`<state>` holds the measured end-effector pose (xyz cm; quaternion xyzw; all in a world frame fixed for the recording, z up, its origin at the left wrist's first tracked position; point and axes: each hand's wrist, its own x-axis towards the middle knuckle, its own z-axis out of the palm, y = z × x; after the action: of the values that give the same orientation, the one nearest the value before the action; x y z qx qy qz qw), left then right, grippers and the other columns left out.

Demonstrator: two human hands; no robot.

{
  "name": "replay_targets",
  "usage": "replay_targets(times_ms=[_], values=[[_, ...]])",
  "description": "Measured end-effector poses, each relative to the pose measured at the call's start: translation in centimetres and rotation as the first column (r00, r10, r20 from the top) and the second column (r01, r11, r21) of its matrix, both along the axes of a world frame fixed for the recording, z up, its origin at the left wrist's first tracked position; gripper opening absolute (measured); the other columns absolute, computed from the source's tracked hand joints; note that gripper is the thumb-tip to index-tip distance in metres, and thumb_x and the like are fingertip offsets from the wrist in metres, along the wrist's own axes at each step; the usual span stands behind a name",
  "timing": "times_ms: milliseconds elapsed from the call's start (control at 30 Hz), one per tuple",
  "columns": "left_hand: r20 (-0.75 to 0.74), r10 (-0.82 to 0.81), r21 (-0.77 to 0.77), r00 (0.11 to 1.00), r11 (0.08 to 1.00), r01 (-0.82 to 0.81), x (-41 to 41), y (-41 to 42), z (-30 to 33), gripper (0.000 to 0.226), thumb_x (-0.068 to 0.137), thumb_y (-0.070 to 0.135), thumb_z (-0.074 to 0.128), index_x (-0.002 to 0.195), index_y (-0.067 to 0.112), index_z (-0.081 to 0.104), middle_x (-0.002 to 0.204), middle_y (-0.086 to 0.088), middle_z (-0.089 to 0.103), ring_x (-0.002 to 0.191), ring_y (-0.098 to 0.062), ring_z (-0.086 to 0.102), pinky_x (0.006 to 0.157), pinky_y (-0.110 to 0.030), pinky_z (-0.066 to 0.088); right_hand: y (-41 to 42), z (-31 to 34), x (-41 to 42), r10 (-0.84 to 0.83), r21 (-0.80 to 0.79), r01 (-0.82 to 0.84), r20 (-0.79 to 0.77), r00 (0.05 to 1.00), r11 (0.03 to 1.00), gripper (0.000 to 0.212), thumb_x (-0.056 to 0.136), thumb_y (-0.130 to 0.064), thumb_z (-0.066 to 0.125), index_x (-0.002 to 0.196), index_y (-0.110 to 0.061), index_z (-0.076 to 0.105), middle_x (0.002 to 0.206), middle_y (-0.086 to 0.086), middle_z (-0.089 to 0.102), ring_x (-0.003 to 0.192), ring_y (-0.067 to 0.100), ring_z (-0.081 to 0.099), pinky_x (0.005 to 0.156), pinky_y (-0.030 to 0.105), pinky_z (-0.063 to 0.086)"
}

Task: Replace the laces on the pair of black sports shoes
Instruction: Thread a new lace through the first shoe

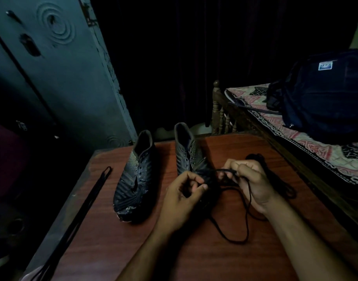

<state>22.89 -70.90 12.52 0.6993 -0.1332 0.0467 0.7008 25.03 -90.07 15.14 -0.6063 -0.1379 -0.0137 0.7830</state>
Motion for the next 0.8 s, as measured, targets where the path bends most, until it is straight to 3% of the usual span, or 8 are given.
replay_targets(times_ms=[67,167,267,333,433,567,667,800], values=[[0.073,0.067,-0.016,0.995,0.998,-0.066,-0.2,0.3,0.6,0.004,0.089,0.015,0.068,0.088,0.012,0.066,0.074,0.003,0.056,0.072,-0.010,0.051,0.067,-0.022,0.043,0.2,0.4,-0.2,-0.016,0.071,0.015,0.019,1.000,0.997,0.036,0.082,-0.013,0.044,0.049,-0.019,0.057,0.063,0.001,0.050,0.068,0.023,0.045,0.068,0.037,0.036],[0.204,0.336,0.005,0.920,0.939,-0.344,-0.1,1.5,0.9,0.010,0.095,0.011,0.063,0.089,0.018,0.067,0.086,0.006,0.066,0.082,-0.010,0.061,0.075,-0.021,0.047,0.2,0.9,-0.5,-0.018,0.199,0.017,-0.001,1.000,0.980,0.030,0.075,-0.009,0.042,0.047,-0.020,0.050,0.062,0.007,0.040,0.063,0.023,0.042,0.063,0.039,0.033],[0.258,0.507,0.181,0.823,0.811,-0.556,0.8,2.9,0.5,0.012,0.097,0.019,0.069,0.102,0.029,0.072,0.097,0.009,0.066,0.088,-0.008,0.063,0.078,-0.017,0.048,-0.2,0.9,-0.4,-0.011,0.309,0.019,-0.028,1.000,0.951,0.024,0.071,-0.008,0.041,0.049,-0.017,0.042,0.064,0.009,0.033,0.062,0.023,0.040,0.061,0.039,0.033],[0.245,0.458,0.339,0.854,0.785,-0.519,1.3,3.2,0.0,0.015,0.094,0.029,0.074,0.108,0.031,0.074,0.101,0.013,0.063,0.092,-0.002,0.062,0.079,-0.015,0.048,-0.5,0.6,-0.1,-0.030,0.295,0.033,-0.012,0.999,0.955,0.023,0.072,-0.008,0.040,0.050,-0.018,0.039,0.065,0.009,0.033,0.062,0.023,0.039,0.061,0.039,0.033],[0.231,0.376,0.450,0.897,0.776,-0.441,1.6,2.9,-0.7,0.014,0.091,0.033,0.076,0.105,0.032,0.077,0.097,0.014,0.063,0.088,0.001,0.063,0.081,-0.022,0.052,-0.4,0.2,-0.1,-0.038,0.138,0.030,0.053,0.998,0.990,0.024,0.074,-0.008,0.042,0.051,-0.016,0.038,0.063,0.009,0.034,0.062,0.024,0.035,0.060,0.038,0.029],[0.256,0.364,0.480,0.896,0.756,-0.444,1.5,3.0,-0.6,0.006,0.092,0.027,0.075,0.095,0.031,0.075,0.089,0.013,0.065,0.083,-0.002,0.063,0.079,-0.031,0.055,-0.2,-0.8,0.2,-0.015,-0.184,0.050,0.187,0.982,0.982,0.032,0.080,-0.012,0.046,0.050,-0.018,0.035,0.059,0.007,0.035,0.060,0.027,0.030,0.059,0.040,0.022],[0.243,0.368,0.486,0.897,0.754,-0.441,1.2,2.8,-0.4,0.008,0.092,0.026,0.074,0.087,0.031,0.069,0.086,0.013,0.064,0.079,-0.002,0.061,0.075,-0.030,0.053,0.0,-1.6,0.1,-0.090,-0.485,0.235,0.302,0.949,0.843,0.038,0.076,-0.028,0.052,0.052,-0.012,0.028,0.058,0.010,0.036,0.054,0.022,0.034,0.053,0.045,0.028],[0.218,0.380,0.529,0.899,0.728,-0.436,1.1,2.6,-0.1,0.011,0.096,0.032,0.067,0.086,0.030,0.062,0.089,0.014,0.062,0.080,0.000,0.058,0.071,-0.027,0.047,1.7,-1.2,-1.4,-0.273,-0.538,0.557,0.518,0.811,0.632,0.032,0.079,-0.030,0.056,0.059,-0.015,0.036,0.062,-0.004,0.041,0.059,0.017,0.045,0.055,0.041,0.040]])
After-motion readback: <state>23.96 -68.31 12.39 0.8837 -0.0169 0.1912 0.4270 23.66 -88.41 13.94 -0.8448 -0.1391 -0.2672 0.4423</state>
